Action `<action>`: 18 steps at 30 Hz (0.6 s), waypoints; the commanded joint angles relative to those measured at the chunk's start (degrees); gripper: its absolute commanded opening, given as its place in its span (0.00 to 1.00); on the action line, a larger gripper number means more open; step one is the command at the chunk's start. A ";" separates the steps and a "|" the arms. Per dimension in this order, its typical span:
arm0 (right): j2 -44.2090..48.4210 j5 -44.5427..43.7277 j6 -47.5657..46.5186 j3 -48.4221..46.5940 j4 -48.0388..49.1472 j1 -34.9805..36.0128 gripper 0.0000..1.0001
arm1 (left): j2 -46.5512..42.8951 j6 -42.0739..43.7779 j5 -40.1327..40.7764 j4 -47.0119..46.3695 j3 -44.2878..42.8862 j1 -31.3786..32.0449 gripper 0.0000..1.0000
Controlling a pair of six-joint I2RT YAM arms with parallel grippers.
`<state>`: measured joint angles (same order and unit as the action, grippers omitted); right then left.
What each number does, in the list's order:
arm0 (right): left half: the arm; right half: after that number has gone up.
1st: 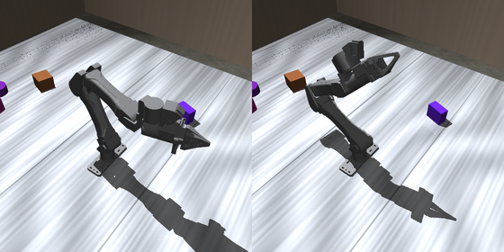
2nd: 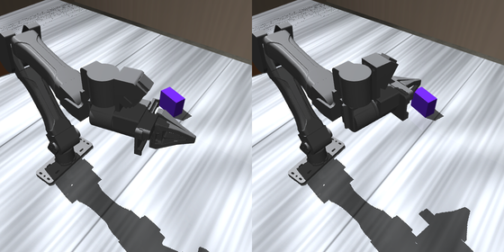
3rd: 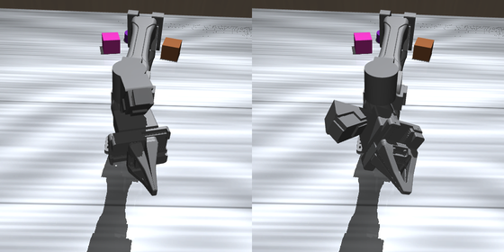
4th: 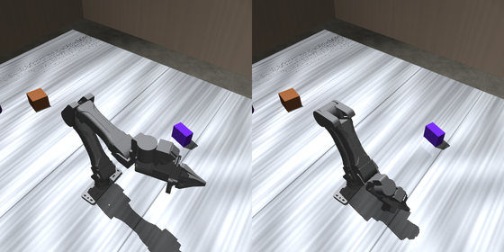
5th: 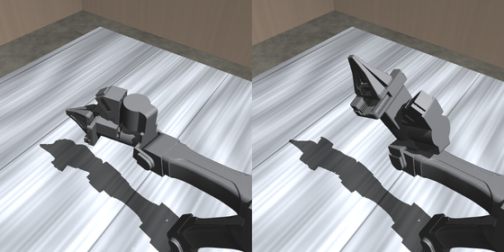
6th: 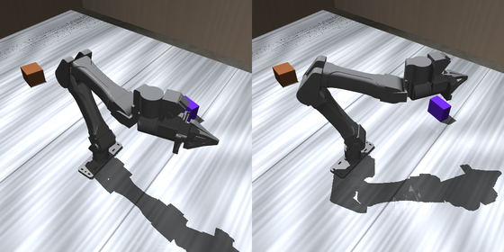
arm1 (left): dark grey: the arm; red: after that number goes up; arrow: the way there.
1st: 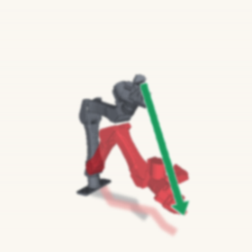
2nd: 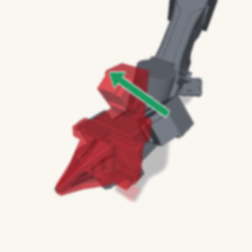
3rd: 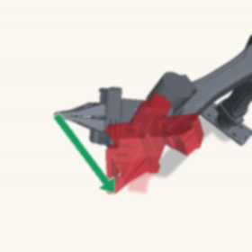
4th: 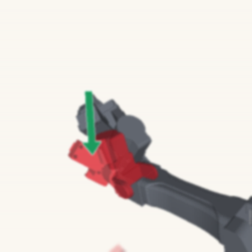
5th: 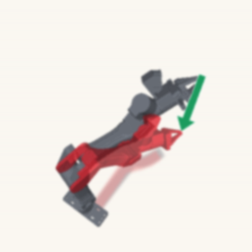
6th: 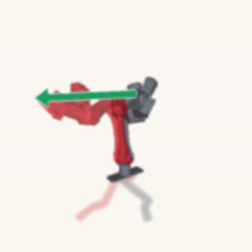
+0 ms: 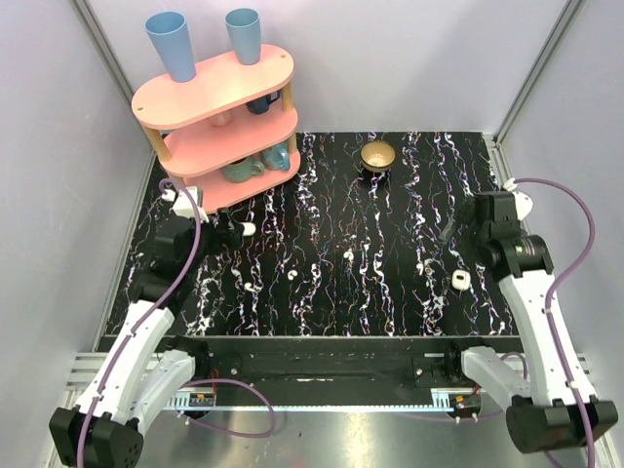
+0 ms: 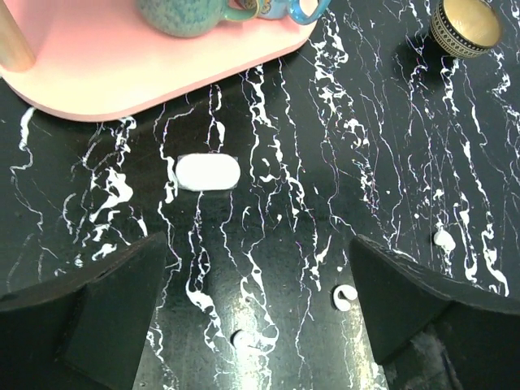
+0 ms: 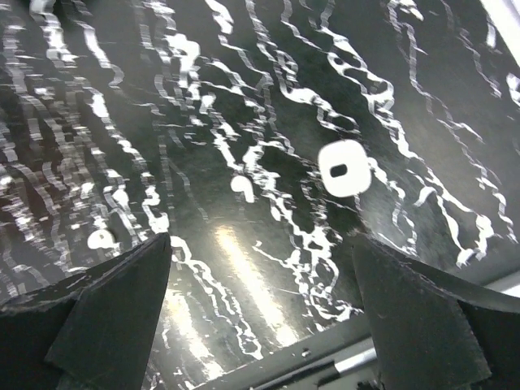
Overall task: Insert the wireless bluetooth earbuds into the charging case
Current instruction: Pick up the charging case from the corner of the board.
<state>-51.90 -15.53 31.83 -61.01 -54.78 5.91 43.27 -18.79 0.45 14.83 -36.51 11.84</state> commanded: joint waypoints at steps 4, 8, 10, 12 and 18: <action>-8.83 -9.25 3.59 2.46 -7.64 0.15 1.00 | -2.74 6.39 -3.16 7.75 -8.92 -0.06 0.99; -10.15 -5.12 1.47 8.45 1.86 -1.43 1.00 | -6.78 3.77 -4.84 8.64 -8.14 -0.06 0.99; -11.73 -1.18 1.04 9.68 2.49 -3.36 1.00 | -8.45 1.92 -4.75 10.38 -9.80 -0.06 0.99; -13.04 -2.47 1.12 10.12 3.10 -3.54 1.00 | -9.34 0.08 -4.67 14.25 -12.25 -0.06 0.99; -16.64 5.91 -3.70 11.70 8.99 -9.07 0.92 | -12.68 2.08 -10.72 15.67 -10.78 -0.06 0.99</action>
<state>-66.37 -16.86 32.14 -50.39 -52.27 0.23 32.05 -16.97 -5.02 28.45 -46.39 11.84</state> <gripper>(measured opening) 0.956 0.988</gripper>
